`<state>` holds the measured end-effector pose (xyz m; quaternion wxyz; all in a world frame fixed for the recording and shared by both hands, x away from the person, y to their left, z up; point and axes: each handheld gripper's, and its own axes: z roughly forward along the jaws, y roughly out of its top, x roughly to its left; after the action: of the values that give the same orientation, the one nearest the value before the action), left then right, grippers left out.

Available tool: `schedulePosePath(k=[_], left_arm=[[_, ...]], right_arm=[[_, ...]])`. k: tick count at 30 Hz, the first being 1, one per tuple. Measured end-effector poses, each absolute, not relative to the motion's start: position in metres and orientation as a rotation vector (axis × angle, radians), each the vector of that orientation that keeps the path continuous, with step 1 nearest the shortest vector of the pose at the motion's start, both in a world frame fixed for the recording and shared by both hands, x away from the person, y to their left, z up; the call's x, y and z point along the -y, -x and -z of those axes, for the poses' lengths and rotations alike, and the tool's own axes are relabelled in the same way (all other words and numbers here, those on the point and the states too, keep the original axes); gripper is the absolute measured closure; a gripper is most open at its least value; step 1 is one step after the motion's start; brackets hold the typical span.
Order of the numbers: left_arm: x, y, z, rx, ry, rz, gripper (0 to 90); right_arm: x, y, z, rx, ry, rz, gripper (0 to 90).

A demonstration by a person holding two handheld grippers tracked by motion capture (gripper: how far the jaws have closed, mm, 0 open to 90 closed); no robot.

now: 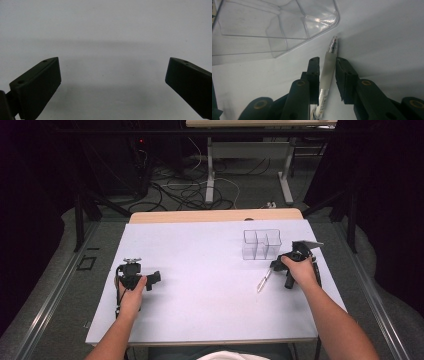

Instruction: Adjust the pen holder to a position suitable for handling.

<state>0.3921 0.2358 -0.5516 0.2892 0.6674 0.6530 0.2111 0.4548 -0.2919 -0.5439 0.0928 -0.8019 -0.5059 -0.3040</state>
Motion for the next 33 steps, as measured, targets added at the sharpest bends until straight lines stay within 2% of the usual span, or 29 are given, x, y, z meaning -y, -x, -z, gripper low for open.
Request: schedulePosePath(k=[8, 18, 33], left_arm=[[-0.2359, -0.3919, 0.5514, -1.748, -1.780, -0.562, 0.2], [-0.2358, -0.3923, 0.5514, -1.743, -1.782, -0.567, 0.1], [-0.2360, -0.3919, 0.5509, -1.743, -1.788, -0.568, 0.2]], right_arm=[[0.2914, -0.4569, 0.5469, 1.469, 2.390, 0.891, 73.8], [0.2916, -0.4593, 0.5465, 1.399, 2.441, 0.811, 78.6], [0.2965, -0.4566, 0.5523, 1.254, 2.430, 0.901, 79.8]])
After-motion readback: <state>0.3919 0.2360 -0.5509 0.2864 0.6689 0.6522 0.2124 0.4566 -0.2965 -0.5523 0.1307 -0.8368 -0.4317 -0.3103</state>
